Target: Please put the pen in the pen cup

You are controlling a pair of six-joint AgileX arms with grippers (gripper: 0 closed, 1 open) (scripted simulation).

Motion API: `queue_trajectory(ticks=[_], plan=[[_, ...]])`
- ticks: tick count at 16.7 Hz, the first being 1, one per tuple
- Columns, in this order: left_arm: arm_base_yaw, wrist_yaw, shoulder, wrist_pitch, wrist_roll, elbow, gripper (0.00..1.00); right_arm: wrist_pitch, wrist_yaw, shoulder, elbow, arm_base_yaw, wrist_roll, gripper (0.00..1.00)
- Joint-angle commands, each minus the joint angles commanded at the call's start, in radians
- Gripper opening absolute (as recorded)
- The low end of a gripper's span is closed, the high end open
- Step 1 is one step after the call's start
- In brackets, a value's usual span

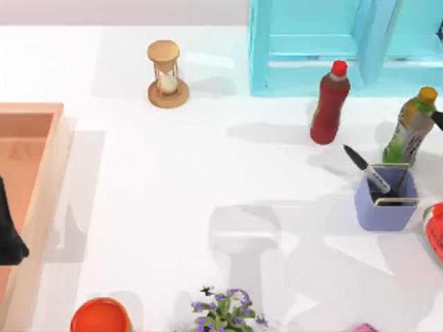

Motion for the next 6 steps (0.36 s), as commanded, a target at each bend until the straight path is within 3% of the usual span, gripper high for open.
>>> queue_trajectory(ticks=[6], plan=[[0.000, 0.000, 0.000, 0.000, 0.000, 0.000, 1.00, 0.000, 0.000, 0.000, 0.000, 0.000, 0.000, 1.00]])
